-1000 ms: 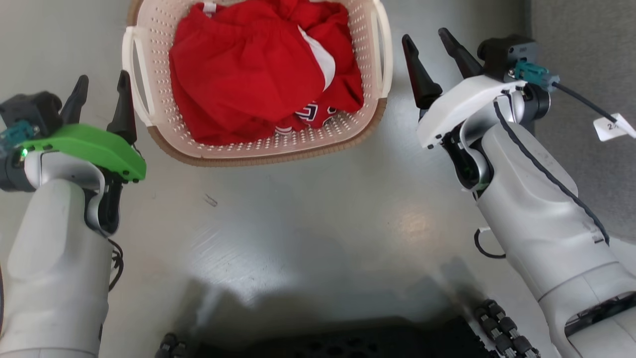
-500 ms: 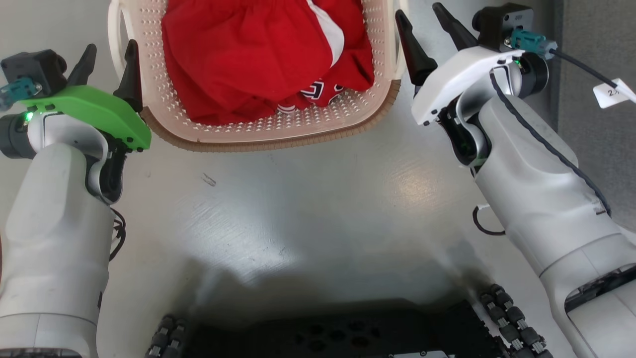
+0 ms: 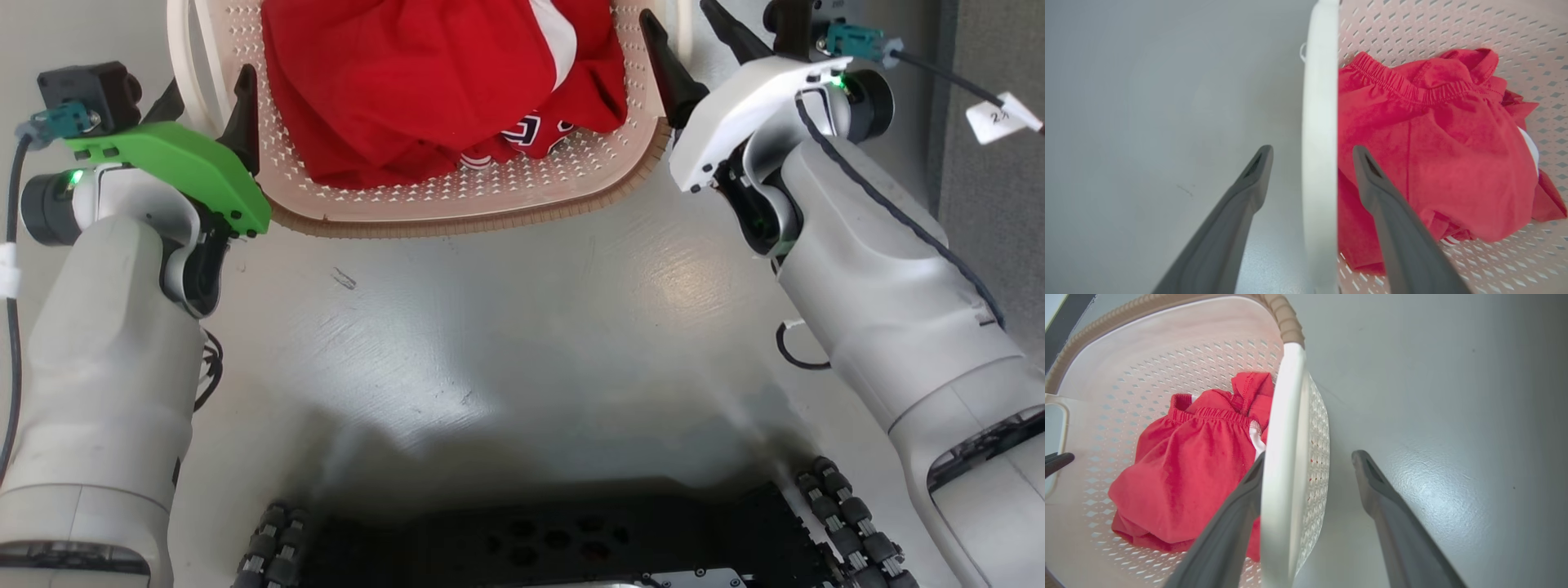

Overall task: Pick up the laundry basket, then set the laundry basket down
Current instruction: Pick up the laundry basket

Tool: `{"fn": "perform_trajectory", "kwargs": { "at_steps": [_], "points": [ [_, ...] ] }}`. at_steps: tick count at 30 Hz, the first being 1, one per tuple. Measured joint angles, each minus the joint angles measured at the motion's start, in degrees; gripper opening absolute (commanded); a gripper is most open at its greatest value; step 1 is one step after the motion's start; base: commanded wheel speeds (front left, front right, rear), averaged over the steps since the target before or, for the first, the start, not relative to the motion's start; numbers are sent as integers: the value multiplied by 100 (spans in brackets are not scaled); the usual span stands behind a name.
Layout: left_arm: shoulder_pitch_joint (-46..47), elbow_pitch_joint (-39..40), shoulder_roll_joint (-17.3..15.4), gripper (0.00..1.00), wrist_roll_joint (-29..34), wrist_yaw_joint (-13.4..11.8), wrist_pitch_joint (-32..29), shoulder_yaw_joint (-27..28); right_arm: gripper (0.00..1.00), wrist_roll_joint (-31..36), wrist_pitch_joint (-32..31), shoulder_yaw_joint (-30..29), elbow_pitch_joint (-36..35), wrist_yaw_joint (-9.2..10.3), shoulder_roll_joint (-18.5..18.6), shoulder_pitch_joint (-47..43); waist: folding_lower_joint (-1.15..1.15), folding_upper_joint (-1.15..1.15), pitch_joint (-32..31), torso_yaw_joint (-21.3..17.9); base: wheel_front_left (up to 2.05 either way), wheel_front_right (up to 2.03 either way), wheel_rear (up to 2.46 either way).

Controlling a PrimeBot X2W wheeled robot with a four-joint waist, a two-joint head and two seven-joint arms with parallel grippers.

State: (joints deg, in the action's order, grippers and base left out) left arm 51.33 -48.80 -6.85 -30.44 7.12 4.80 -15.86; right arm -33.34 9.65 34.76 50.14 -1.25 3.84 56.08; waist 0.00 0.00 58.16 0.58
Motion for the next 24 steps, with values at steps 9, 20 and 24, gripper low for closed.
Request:
{"fn": "perform_trajectory", "kwargs": {
  "at_steps": [9,20,24],
  "points": [
    [242,-194,20,100,-118,0,-29,-199,100,-279,-133,200,246,8,1,203,0,0,102,54,0,0,0],
    [387,-432,19,0,-319,0,8,-410,33,-567,-137,445,377,9,1,384,0,0,134,90,0,0,0],
    [399,-458,63,0,-400,44,8,-527,0,-676,-136,520,390,37,-41,425,0,0,129,92,0,0,0]
  ]
}}
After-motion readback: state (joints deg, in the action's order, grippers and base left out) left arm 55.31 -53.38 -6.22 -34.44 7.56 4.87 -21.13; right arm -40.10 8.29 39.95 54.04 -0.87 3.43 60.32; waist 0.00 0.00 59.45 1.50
